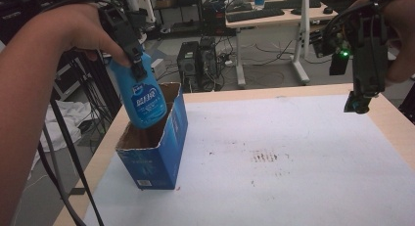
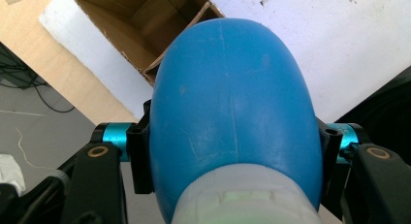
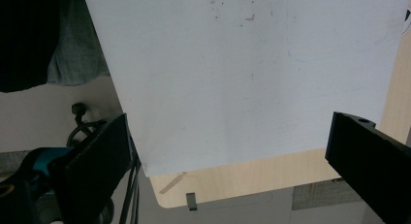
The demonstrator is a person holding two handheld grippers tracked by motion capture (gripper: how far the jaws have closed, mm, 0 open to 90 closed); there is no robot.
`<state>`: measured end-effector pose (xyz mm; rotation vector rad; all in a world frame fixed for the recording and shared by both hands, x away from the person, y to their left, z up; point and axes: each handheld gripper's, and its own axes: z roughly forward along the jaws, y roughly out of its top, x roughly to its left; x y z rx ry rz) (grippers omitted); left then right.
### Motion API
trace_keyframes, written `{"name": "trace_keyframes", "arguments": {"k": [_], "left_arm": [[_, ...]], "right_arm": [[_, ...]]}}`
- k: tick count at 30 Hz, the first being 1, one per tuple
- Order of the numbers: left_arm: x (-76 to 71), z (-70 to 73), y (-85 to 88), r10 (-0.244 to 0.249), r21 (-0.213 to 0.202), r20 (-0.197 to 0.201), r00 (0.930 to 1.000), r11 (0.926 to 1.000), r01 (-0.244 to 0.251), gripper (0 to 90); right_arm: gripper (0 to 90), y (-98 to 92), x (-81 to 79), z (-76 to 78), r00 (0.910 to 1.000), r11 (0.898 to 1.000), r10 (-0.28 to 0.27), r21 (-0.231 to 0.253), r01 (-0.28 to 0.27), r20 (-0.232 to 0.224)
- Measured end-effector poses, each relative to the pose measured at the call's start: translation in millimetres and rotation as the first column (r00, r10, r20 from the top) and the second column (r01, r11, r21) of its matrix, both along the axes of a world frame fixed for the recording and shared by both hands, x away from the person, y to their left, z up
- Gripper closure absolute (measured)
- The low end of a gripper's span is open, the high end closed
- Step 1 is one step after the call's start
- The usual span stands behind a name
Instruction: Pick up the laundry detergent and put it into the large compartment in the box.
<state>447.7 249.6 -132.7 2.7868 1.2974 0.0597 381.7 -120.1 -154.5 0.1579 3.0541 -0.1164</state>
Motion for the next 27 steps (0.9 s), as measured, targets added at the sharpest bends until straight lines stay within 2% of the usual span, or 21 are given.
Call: {"name": "trace_keyframes", "arguments": {"k": [4,13,18,22,27], "left_arm": [[2.0,-5.6,1.9,0.005,-0.002,-0.001,1.0000,1.0000,-0.005,37.7],[3.5,-19.2,2.3,-0.021,0.017,-0.017,0.9996,0.9996,0.021,37.7],[3.9,-34.4,5.5,-0.033,0.011,-0.022,0.9992,0.9994,0.033,37.7],[4.9,-46.6,8.4,-0.021,0.009,-0.025,0.9995,0.9997,0.021,37.7],[3.4,-60.9,6.2,-0.078,0.033,-0.016,0.9968,0.9964,0.078,37.7]], "right_arm": [[1.7,-1.7,0.9,0.6,1.0000,1.000,0.001,0.004,-0.001,0.001],[1.7,-0.8,0.6,0.9,1.0000,1.000,-0.002,-0.002,0.002,0.000],[1.7,-1.0,-0.1,0.8,1.0000,1.000,-0.006,-0.001,0.006,0.003],[1.7,-1.9,-0.4,1.4,1.0000,1.000,-0.006,0.000,0.006,0.001],[1.7,-2.0,-1.2,1.4,1.0000,1.000,-0.006,-0.001,0.006,0.005]]}}
